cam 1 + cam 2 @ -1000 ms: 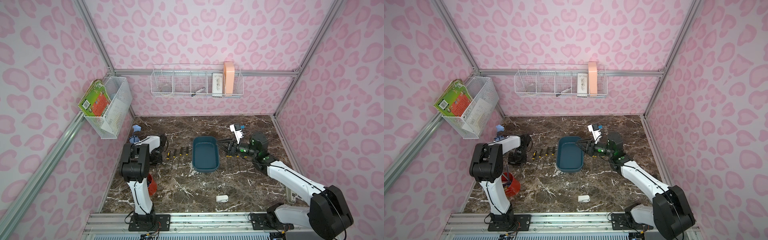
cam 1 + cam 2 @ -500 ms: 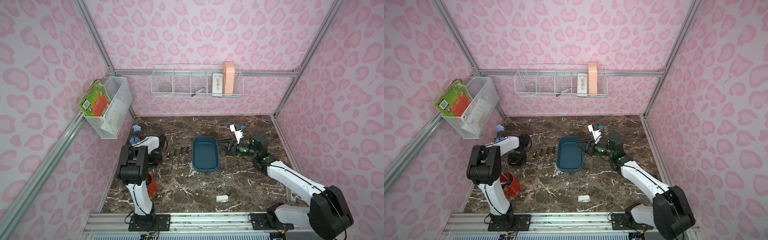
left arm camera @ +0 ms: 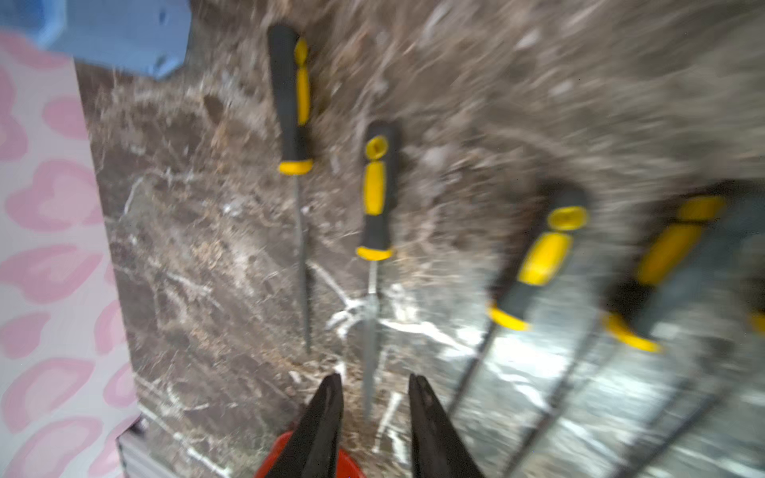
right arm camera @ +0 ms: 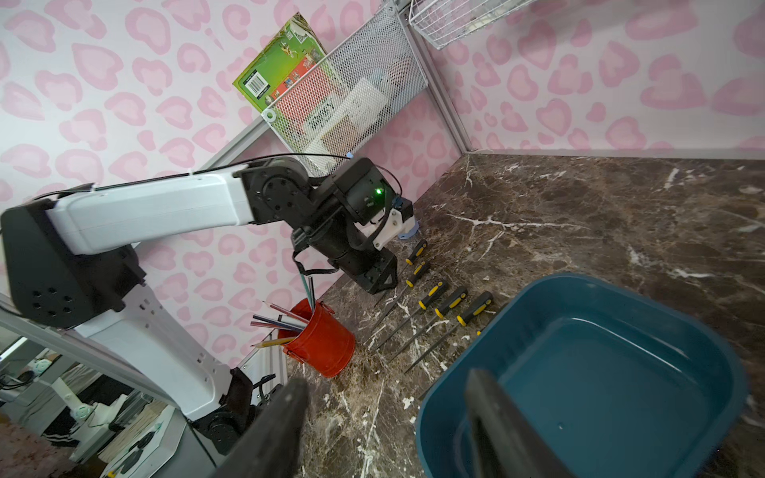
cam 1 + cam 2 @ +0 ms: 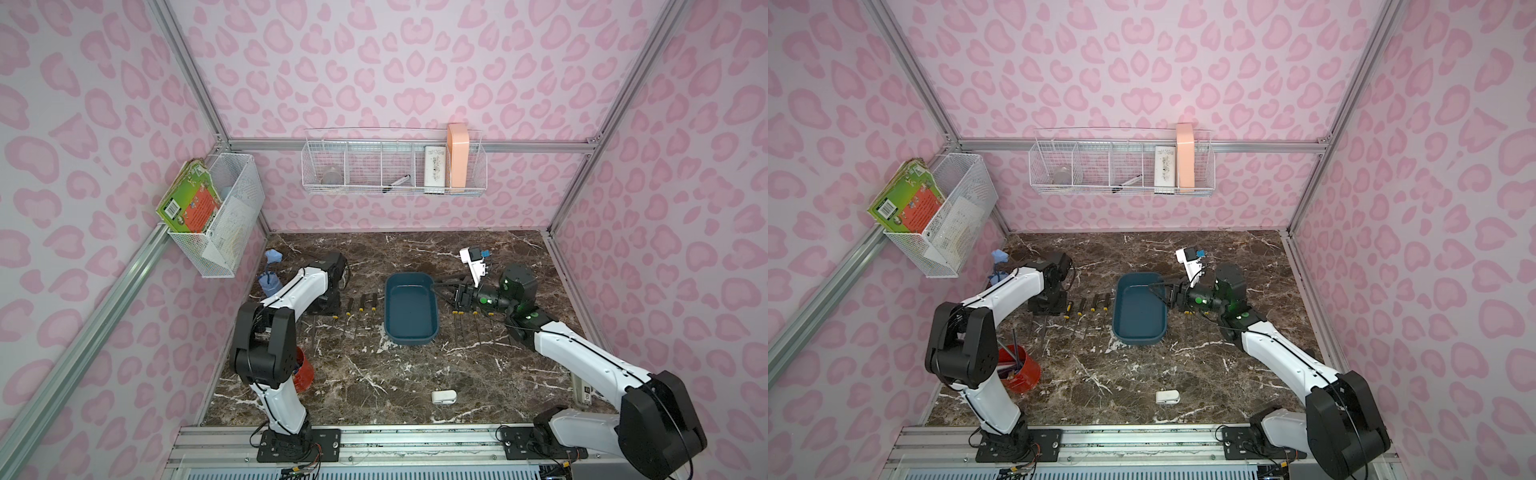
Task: Take the file tool out of the storage box
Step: Reset both arms
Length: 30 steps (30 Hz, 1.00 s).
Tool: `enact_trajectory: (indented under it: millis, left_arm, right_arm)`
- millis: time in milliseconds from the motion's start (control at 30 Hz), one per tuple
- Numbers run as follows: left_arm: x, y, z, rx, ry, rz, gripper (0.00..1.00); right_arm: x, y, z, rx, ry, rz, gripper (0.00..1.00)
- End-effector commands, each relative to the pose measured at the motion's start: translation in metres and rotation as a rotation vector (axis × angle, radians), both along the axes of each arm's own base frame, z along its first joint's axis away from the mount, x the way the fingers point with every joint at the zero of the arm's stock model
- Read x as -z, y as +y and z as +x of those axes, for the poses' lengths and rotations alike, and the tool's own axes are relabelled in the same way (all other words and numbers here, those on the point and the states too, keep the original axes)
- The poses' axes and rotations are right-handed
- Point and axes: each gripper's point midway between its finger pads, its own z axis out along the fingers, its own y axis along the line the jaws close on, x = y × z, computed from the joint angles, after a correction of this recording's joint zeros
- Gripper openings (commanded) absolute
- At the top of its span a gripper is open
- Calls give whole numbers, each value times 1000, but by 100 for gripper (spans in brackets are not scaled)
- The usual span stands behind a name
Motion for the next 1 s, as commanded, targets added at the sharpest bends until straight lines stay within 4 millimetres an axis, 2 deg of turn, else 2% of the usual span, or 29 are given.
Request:
enact_trajectory:
  millis: [0, 67, 100, 133, 167, 233, 300, 367, 400, 500, 567, 600, 667, 767, 833, 900, 967]
  left_arm:
    - [-44, -69, 30, 214, -211, -264, 39]
    - [-87, -109, 33, 360, -397, -504, 44]
    - [-114, -125, 31, 437, -508, -633, 54]
    - [-139, -135, 25, 505, -606, -728, 55]
    - [-157, -137, 18, 540, -685, -767, 61]
    - [-174, -131, 2, 562, -747, -752, 68]
    - [-173, -121, -16, 552, -739, -703, 68]
    - [-165, -102, -29, 498, -773, -623, 70]
    - [-163, -93, -34, 482, -812, -573, 70]
    - [-163, -63, -46, 450, -1060, -376, 72]
    - [-158, -43, -52, 422, -1176, -256, 82]
    - [-152, -38, -52, 446, -1185, -183, 83]
    - [-130, -32, -47, 435, -1094, -126, 83]
    - [-86, -16, -29, 419, -991, 15, 84]
    - [-75, -12, -21, 396, -993, 15, 84]
    - [-69, 0, -18, 367, -1002, 58, 84]
    - [-57, 9, -17, 338, -1019, 5, 84]
  right_arm:
    - [-6, -9, 14, 94, -116, -50, 100]
    - [-17, -14, 12, 105, -203, -44, 100]
    - [-22, -20, 13, 126, -229, -36, 100]
    - [-25, -28, 16, 153, -234, -31, 100]
    - [-28, -35, 18, 170, -235, -27, 100]
    - [-29, -52, 23, 219, -214, -27, 100]
    - [-27, -71, 27, 300, -212, -66, 100]
    - [-19, -97, 33, 463, -286, -153, 100]
    - [-13, -106, 30, 502, -334, -189, 100]
    - [3, -143, 25, 699, -445, -302, 100]
    - [17, -157, 16, 748, -531, -388, 100]
    - [21, -172, 15, 829, -544, -403, 100]
    - [28, -199, 9, 954, -567, -394, 100]
    - [45, -230, 4, 1056, -623, -393, 100]
    - [63, -251, 10, 1107, -568, -387, 100]
    - [76, -261, 20, 1108, -502, -355, 100]
    - [94, -264, 33, 1095, -439, -393, 100]
